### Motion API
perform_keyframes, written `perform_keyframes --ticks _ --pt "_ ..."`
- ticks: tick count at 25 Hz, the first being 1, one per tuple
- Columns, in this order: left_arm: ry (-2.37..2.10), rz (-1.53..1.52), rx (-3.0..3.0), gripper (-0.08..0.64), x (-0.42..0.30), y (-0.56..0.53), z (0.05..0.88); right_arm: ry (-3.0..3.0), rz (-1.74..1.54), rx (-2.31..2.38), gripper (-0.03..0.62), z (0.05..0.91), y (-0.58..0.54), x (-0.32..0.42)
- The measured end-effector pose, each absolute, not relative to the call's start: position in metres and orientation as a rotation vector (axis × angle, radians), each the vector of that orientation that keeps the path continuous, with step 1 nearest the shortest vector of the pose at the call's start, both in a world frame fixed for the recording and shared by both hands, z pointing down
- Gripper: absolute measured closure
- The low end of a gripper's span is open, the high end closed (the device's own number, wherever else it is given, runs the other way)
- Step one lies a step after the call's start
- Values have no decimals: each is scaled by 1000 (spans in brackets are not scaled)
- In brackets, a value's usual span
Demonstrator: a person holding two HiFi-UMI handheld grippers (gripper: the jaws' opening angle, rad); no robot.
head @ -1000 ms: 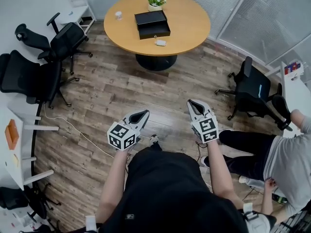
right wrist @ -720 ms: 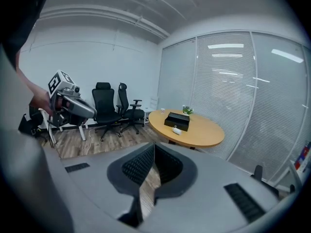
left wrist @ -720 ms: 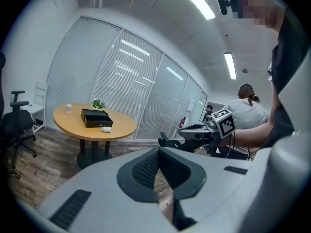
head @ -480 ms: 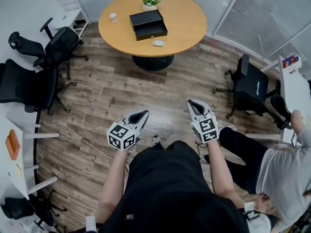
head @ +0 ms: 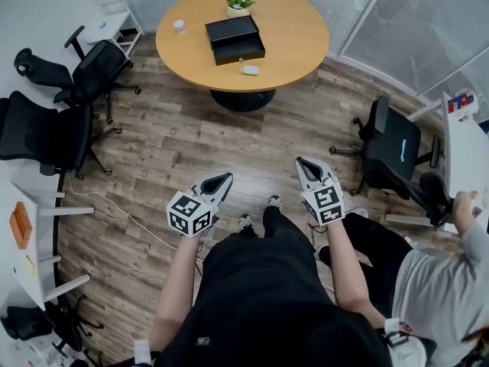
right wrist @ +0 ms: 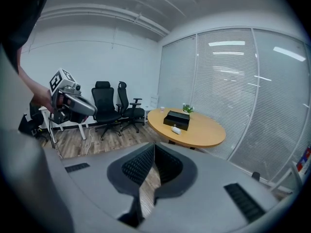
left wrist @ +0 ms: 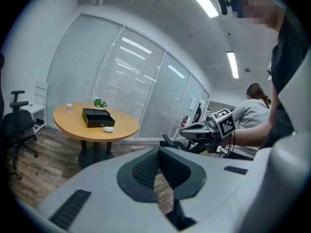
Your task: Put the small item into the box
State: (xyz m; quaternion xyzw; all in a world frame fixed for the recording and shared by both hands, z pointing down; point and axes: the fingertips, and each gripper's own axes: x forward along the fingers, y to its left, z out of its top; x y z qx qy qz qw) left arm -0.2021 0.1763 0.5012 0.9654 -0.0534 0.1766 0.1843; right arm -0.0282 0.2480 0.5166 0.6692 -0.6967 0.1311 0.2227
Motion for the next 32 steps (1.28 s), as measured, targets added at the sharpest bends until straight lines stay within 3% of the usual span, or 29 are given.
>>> perform_keyframes --ticks 32 --pt "-437 517 2697 554 -91 157 503 -2132 358 1696 586 527 184 98"
